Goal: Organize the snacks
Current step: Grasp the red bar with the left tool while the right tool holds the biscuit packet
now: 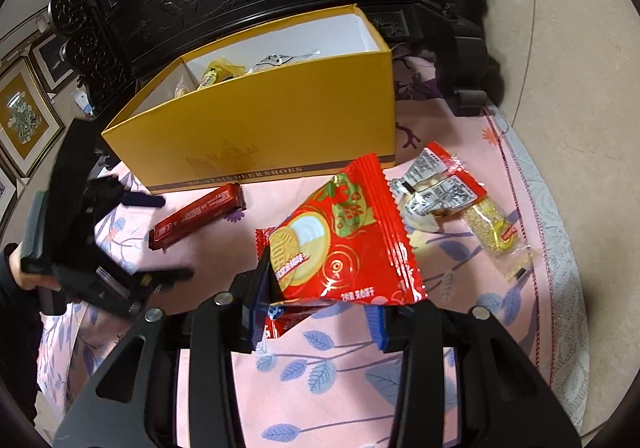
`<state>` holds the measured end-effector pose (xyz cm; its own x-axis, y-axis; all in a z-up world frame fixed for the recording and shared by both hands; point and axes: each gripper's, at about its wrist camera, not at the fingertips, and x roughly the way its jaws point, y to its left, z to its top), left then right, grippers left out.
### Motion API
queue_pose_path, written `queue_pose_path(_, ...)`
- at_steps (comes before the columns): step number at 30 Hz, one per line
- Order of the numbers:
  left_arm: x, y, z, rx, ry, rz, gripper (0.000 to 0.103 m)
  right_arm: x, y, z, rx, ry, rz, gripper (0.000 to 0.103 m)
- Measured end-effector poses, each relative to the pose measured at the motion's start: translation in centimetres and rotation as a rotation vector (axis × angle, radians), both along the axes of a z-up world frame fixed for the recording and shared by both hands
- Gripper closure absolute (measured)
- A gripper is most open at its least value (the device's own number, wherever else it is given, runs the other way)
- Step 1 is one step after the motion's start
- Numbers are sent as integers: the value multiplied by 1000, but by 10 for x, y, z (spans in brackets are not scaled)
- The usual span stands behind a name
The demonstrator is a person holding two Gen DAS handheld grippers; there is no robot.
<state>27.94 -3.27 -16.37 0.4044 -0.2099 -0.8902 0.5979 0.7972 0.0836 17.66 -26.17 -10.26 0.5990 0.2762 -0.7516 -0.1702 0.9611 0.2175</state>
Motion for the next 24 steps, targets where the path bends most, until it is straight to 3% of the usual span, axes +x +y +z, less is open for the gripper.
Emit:
queue_pose_path(2,10,3,-1,7,-20,43,2,-1,2,0,-1,0,6,62)
queue_pose_path(5,17,1,-11,12,15,37,2,-1,0,0,3,1,0,62)
queue_pose_path(12,16,14,-14,-78,26,101,7,1,-7,0,21,3,-15,61)
queue_pose_path(15,10,15,-11,-92,8,132,20,0,-5,-1,24,6,-12,61)
queue_pose_path(17,7,18,-7,-108,-8,179,43,0,-3,-2,26,11,-7,61)
queue_pose_path(19,2,20,-4,-120,-21,223,56,0,-2,-3,28,14,-3,61)
queue_pose_path(24,-9,22,-3,-128,-50,275,69,-2,2,-1,35,10,5,61)
